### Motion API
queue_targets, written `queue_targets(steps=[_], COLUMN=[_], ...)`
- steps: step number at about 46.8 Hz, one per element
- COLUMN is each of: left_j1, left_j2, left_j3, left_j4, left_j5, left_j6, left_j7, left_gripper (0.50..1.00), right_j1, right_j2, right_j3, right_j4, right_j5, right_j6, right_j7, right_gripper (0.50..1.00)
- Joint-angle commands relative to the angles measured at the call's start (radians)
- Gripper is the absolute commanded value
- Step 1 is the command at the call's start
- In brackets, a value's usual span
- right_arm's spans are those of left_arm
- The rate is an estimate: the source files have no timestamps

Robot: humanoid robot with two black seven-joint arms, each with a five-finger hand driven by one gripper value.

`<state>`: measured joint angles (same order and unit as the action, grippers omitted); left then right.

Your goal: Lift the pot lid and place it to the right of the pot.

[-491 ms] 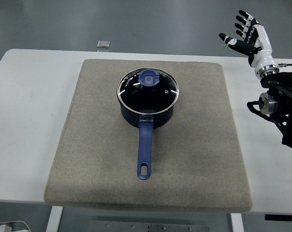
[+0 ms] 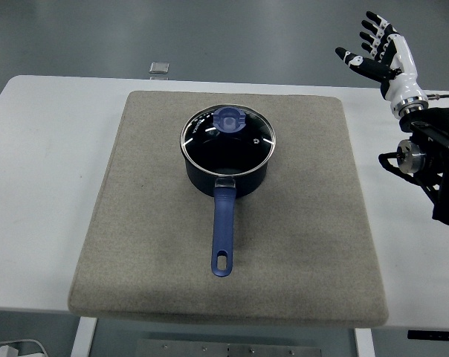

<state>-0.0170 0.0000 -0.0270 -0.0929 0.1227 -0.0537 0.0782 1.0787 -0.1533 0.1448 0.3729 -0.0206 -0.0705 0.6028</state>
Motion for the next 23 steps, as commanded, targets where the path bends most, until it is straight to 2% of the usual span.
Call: queue_targets(steps=[1, 23], left_j1=[0.0, 0.0], left_j2=[0.0, 0.0], left_j3=[0.001, 0.001], left_j4=[0.001, 0.001], left_j5=[0.0, 0.0], left_j6=[0.0, 0.0], left_j7=[0.0, 0.0], left_gripper=[1.0, 1.0], right_j1=[0.001, 0.018], right_j2=[0.001, 0.001], right_j3=[0.001, 0.009], right_j4=[0.0, 0.0], right_j5=[0.002, 0.004], right_j6=[0.0, -0.003], right_j7=[0.0, 0.0], right_gripper=[0.919, 0.919])
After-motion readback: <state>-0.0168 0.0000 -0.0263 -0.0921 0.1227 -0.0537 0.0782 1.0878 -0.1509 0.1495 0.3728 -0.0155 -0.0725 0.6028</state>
